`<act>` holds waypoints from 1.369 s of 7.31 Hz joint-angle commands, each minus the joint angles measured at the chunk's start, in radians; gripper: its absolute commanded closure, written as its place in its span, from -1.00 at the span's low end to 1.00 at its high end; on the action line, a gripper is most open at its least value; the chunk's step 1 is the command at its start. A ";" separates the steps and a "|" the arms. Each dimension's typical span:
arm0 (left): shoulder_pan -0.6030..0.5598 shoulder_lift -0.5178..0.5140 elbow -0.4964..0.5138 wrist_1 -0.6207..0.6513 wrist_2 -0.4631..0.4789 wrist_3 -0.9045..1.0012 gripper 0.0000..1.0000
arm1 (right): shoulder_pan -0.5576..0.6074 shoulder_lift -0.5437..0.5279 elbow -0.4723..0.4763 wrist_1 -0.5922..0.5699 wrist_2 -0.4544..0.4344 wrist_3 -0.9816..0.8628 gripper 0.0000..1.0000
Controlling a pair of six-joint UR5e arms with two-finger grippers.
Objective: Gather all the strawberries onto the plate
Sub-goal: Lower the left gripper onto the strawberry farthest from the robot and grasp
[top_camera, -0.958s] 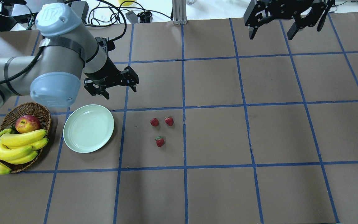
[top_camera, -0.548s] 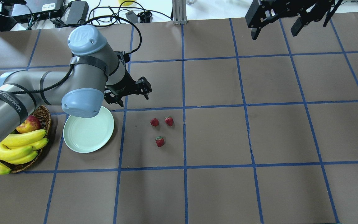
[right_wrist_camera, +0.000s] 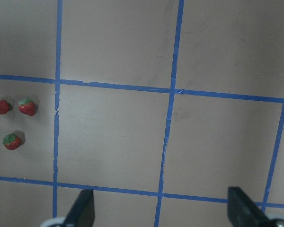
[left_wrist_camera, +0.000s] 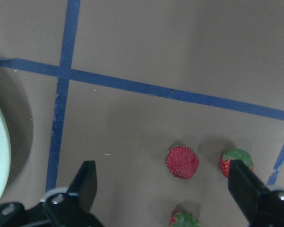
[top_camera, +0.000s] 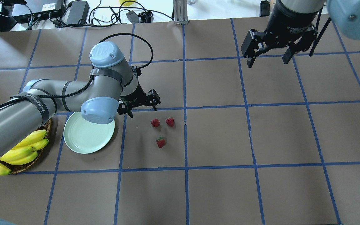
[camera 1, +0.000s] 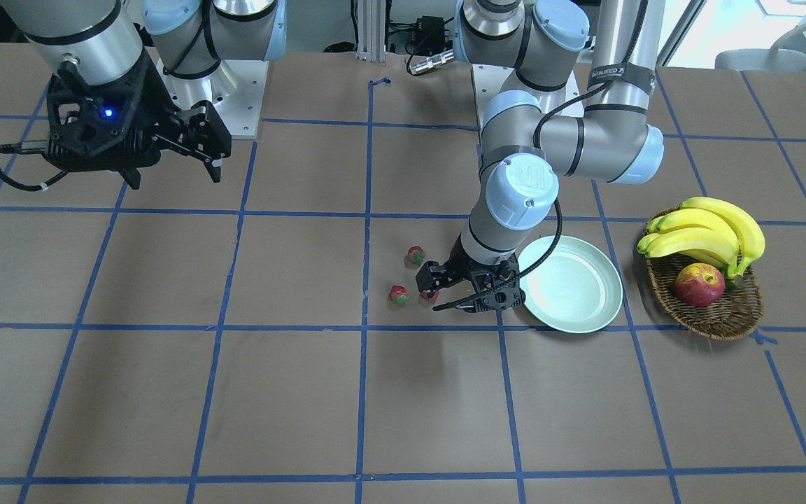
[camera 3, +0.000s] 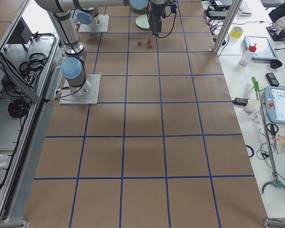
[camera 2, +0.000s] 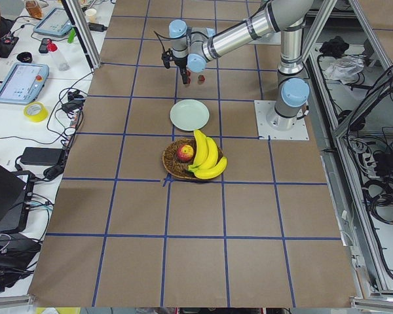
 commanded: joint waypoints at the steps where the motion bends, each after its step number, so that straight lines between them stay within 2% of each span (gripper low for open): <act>1: -0.006 -0.035 -0.002 0.001 0.004 -0.001 -1.00 | -0.004 -0.004 0.022 -0.079 -0.001 0.002 -1.00; 3: -0.011 -0.068 -0.001 0.002 0.001 -0.001 -0.95 | -0.009 -0.005 0.022 -0.118 -0.003 0.013 -1.00; 4: -0.011 -0.082 -0.001 0.008 -0.009 -0.001 -0.95 | -0.009 -0.023 0.022 -0.117 -0.036 0.013 -1.00; 5: -0.011 -0.090 -0.001 0.014 -0.009 -0.001 -0.95 | -0.009 -0.025 0.022 -0.118 -0.116 0.010 -1.00; 7: -0.011 -0.101 0.001 0.017 -0.030 -0.001 -0.59 | -0.030 -0.027 0.022 -0.118 -0.112 0.009 -1.00; 8: -0.011 -0.107 0.001 0.017 -0.039 0.000 -0.26 | -0.048 -0.027 0.022 -0.115 -0.109 0.007 -1.00; 9: -0.011 -0.110 0.001 0.017 -0.039 0.000 0.24 | -0.049 -0.028 0.022 -0.117 -0.109 0.007 -1.00; 10: -0.011 -0.110 0.002 0.017 -0.039 0.011 0.98 | -0.049 -0.028 0.024 -0.117 -0.098 0.007 -1.00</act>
